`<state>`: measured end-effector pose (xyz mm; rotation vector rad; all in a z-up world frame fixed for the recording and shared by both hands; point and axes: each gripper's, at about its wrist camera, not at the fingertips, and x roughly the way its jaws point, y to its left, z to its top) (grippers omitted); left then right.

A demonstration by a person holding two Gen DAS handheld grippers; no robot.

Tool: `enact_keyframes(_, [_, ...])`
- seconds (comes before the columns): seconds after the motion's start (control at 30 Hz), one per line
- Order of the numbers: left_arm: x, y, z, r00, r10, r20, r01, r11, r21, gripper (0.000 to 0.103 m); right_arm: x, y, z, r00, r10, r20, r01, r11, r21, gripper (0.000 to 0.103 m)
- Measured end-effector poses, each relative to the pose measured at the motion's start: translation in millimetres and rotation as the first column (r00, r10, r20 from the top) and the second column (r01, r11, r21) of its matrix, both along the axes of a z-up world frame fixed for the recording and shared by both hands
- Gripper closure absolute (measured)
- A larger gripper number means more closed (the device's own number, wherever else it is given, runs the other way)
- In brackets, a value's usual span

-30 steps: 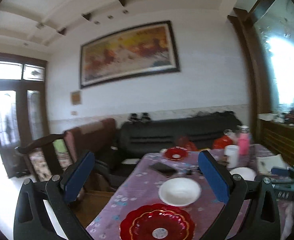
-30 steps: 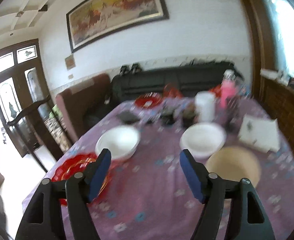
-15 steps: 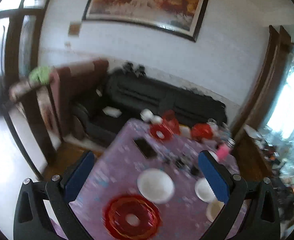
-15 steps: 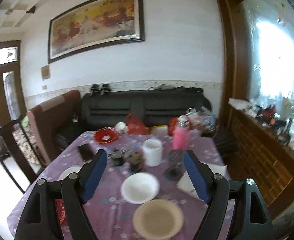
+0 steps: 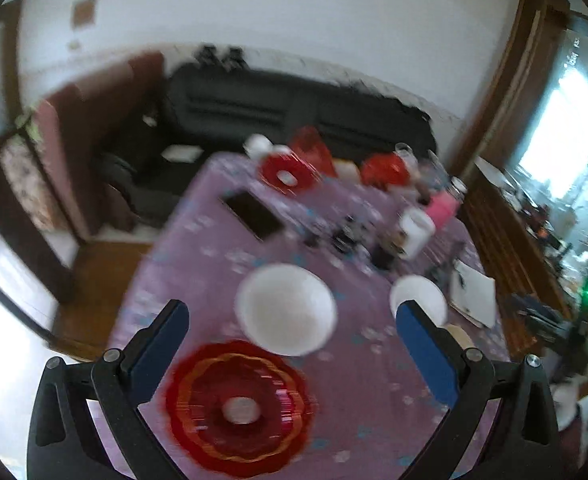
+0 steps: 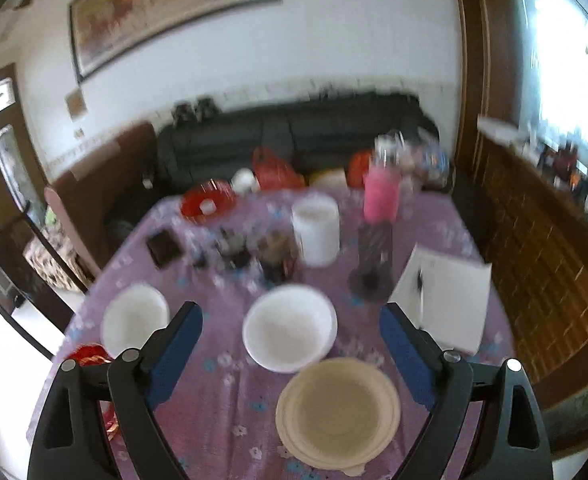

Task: Organize plates and bowls
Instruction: 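Move the right gripper to the rim of a white bowl, then close the right gripper on the white bowl's rim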

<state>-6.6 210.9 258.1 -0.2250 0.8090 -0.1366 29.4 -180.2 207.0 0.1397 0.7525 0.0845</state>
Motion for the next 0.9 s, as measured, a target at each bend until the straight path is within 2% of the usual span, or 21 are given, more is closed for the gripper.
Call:
enact_keyframes(0.13, [36, -41, -50, 0.995, -0.066, -0.069, 0.057, 0.991, -0.12, 0.0, 34, -14, -45, 0.993, -0.04, -0.11, 0.045, 0.998, 0.045, 0.011])
enact_keyframes(0.33, [80, -110, -105, 0.985, -0.126, -0.12, 0.104, 0.979, -0.173, 0.0, 66, -22, -91, 0.982, -0.054, -0.182, 0.062, 0.997, 0.036, 0.013])
enact_keyframes(0.47, [104, -142, -144, 0.968, -0.154, -0.199, 0.109, 0.969, -0.222, 0.0, 86, -19, -118, 0.975, -0.034, -0.218, 0.045, 0.998, 0.047, 0.019])
enact_keyframes(0.67, [123, -174, -193, 0.942, -0.167, -0.292, 0.105, 0.971, -0.217, 0.0, 110, -2, -150, 0.964, -0.002, -0.267, 0.0, 1.0, -0.007, 0.026])
enact_keyframes(0.73, [127, -177, -201, 0.938, -0.167, -0.305, 0.103, 0.971, -0.214, 0.0, 115, 5, -155, 0.963, 0.008, -0.269, -0.017, 0.999, -0.031, 0.027])
enact_keyframes(0.87, [133, -181, -217, 0.933, -0.153, -0.326, 0.084, 0.973, -0.216, 0.0, 120, 9, -160, 0.962, 0.031, -0.27, -0.038, 0.999, -0.022, 0.027])
enact_keyframes(0.9, [134, -183, -221, 0.932, -0.152, -0.33, 0.081, 0.973, -0.217, 0.0, 121, 11, -162, 0.962, 0.035, -0.272, -0.043, 0.999, -0.022, 0.03])
